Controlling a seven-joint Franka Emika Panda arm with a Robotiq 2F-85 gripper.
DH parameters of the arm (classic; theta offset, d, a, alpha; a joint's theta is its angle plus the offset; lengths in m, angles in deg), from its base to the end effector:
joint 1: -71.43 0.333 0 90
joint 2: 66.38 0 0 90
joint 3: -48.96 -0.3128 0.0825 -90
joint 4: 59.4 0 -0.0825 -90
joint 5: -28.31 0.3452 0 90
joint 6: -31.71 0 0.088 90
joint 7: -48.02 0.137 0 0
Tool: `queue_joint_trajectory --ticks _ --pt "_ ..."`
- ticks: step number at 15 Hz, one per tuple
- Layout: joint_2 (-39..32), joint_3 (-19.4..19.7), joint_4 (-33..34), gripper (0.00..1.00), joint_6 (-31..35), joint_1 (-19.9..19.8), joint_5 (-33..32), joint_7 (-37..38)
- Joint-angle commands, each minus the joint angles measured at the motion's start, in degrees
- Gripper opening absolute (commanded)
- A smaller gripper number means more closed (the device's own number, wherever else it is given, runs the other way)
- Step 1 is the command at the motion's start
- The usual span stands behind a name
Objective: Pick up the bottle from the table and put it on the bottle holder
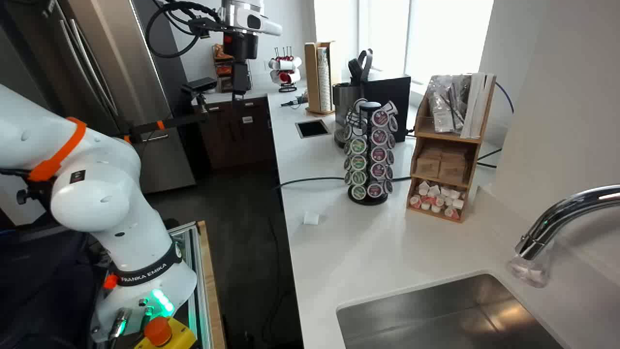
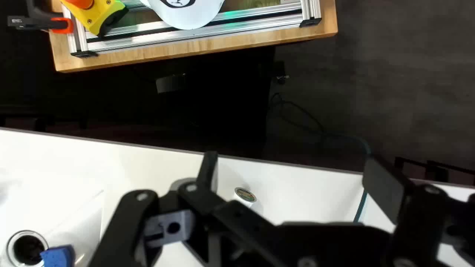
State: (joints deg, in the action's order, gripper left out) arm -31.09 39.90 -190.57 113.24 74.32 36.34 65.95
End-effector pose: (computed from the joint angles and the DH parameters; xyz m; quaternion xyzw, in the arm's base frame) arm 0.2795 0.0898 0.5252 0.9890 -0.0703 -0.1297 0.0070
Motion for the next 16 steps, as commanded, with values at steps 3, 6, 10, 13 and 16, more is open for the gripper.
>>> queue_joint_trajectory --ticks 3,6,10,13,16 --pt "-0.02 -0.24 0.12 1.00 -0.14 -0.35 0.09 -0.16" --pt "-0.02 -0.24 0.12 1.00 -0.14 -0.35 0.09 -0.16" --pt "0.80 -0.80 -3.57 1.00 5.61 -1.49 0.68 3.02" --pt "1.58 -1.30 -8.81 1.00 13.63 -2.32 0.63 6.00" --pt "1.01 -2.52 -14.50 1.00 21.54 -3.16 0.08 10.80"
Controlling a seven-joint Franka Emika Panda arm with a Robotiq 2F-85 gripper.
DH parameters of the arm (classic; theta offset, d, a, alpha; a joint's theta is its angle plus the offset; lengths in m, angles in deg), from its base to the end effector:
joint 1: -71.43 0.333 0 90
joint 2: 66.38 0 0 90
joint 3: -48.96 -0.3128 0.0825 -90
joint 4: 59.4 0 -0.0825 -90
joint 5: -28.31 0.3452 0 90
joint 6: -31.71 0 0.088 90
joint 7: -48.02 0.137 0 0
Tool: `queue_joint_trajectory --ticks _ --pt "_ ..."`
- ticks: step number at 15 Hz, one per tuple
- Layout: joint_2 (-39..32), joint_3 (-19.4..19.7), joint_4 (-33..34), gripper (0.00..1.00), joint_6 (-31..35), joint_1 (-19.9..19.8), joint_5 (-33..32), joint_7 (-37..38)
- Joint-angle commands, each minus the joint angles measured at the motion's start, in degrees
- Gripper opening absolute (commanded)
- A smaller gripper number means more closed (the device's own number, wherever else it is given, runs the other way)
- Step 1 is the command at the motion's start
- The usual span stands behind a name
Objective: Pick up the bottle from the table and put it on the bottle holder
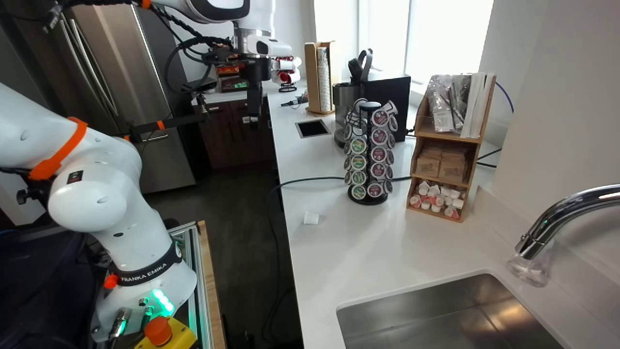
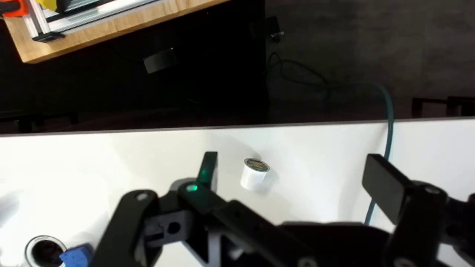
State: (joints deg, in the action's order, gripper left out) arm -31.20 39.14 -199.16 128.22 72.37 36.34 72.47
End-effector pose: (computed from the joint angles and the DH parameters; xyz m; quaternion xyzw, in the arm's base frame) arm 0.3025 0.0803 0.4777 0.9857 -0.1506 -0.0755 0.0020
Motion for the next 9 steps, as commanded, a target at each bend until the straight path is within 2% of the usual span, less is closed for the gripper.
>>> queue_joint_trajectory --ticks 1,6,9 --pt "0.39 -2.38 -7.67 1.00 9.20 -1.38 -0.28 5.39" --pt "-1.29 -5.02 -16.27 1.00 21.89 -1.66 -5.06 8.16" --pt "-3.68 -4.55 -20.75 1.00 27.81 -1.33 -5.44 8.84"
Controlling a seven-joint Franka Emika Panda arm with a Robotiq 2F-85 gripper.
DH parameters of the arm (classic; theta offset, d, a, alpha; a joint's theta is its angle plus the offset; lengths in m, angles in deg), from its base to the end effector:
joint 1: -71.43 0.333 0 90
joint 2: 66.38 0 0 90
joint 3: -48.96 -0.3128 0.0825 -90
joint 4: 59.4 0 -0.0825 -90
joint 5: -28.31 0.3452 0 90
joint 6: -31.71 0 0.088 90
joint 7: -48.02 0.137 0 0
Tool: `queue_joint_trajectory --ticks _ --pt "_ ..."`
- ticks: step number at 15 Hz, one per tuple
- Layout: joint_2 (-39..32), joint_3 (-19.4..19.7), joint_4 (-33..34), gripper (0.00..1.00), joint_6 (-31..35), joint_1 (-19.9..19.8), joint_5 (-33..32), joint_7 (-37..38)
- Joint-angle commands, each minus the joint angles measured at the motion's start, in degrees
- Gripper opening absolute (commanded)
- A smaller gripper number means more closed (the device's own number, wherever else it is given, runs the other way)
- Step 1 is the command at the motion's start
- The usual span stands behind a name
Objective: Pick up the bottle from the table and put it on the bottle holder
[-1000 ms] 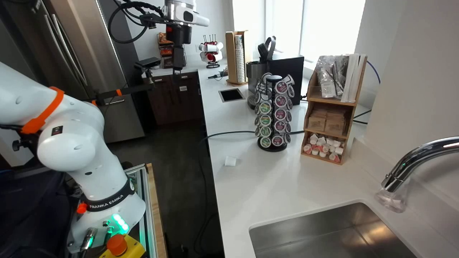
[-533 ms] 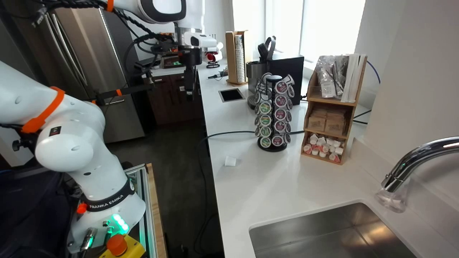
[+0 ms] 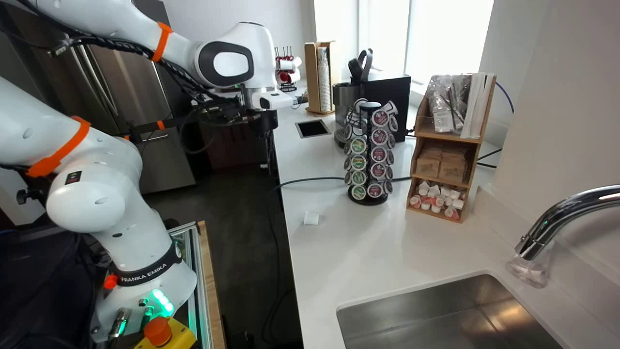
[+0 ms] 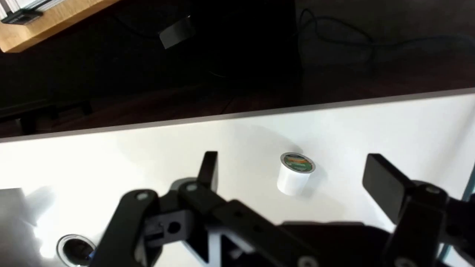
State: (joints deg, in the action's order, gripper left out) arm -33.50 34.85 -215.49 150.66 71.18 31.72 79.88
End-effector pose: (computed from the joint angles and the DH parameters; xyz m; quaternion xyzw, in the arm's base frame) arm 0.3033 0.0727 0.3721 0.9794 -0.1931 -0.0247 0.0539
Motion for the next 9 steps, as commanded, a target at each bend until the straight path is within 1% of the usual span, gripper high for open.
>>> queue_joint_trajectory --ticks 1,2,8,9 --pt "-0.47 0.51 -1.41 1.00 1.61 0.48 -0.43 0.46" --pt "-0.91 0.58 -2.21 1.00 2.25 0.50 -0.49 0.49" --pt "-0.94 0.72 -1.25 1.00 2.25 0.49 -0.47 0.47" --pt "-2.67 -0.12 -1.24 1.00 4.38 -0.92 -2.32 2.07"
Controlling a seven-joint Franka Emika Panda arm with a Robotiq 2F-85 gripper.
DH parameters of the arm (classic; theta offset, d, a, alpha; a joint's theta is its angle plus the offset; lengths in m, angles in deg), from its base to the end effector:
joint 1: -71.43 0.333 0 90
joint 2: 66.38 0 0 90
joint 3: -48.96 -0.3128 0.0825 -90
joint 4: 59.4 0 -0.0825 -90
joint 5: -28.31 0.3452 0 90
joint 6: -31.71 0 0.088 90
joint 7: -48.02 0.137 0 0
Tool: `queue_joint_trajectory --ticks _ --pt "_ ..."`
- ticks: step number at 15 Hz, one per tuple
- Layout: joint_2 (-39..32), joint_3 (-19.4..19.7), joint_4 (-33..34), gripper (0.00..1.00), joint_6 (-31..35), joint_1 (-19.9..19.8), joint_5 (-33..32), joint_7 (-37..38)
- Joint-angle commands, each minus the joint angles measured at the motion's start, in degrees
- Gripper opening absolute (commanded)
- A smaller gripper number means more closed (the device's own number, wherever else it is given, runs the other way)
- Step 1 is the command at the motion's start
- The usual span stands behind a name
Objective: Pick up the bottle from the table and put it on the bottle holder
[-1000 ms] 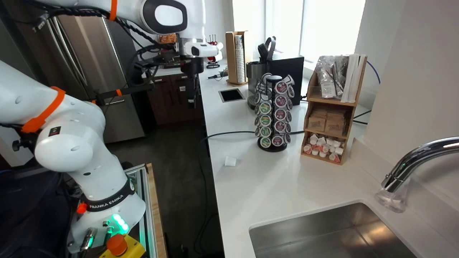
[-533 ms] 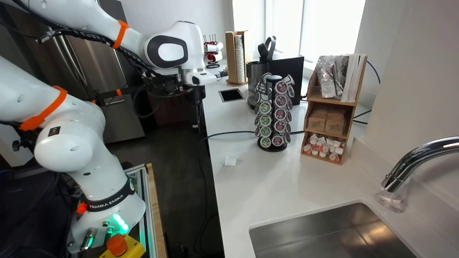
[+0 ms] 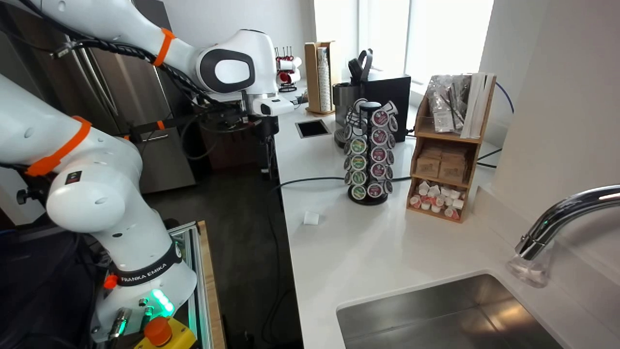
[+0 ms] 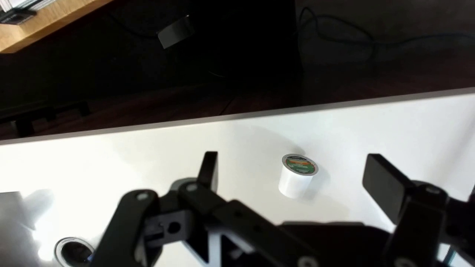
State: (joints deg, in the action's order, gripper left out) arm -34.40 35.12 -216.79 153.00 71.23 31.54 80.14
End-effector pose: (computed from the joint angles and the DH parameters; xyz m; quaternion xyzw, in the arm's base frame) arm 0.3039 0.0703 0.3615 0.9790 -0.1958 -0.0235 0.0525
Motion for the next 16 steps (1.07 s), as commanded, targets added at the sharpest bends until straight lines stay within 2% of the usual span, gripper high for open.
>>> queue_joint_trajectory --ticks 1,7,11,14,15,16 --pt "-2.55 -0.32 0.06 1.00 2.67 -1.18 -2.25 2.28" --pt "-11.05 -1.47 -0.12 1.00 11.80 -4.27 -8.09 10.99" --pt "-18.00 -0.16 -0.23 1.00 19.35 -5.06 -11.28 15.98" --pt "-23.87 1.16 -0.32 1.00 30.42 -5.31 -14.03 17.63" --pt "-25.99 2.40 -0.36 1.00 34.45 -4.34 -12.27 15.73" --pt "-21.51 2.57 -0.42 1.00 28.32 -3.56 -11.92 15.40"
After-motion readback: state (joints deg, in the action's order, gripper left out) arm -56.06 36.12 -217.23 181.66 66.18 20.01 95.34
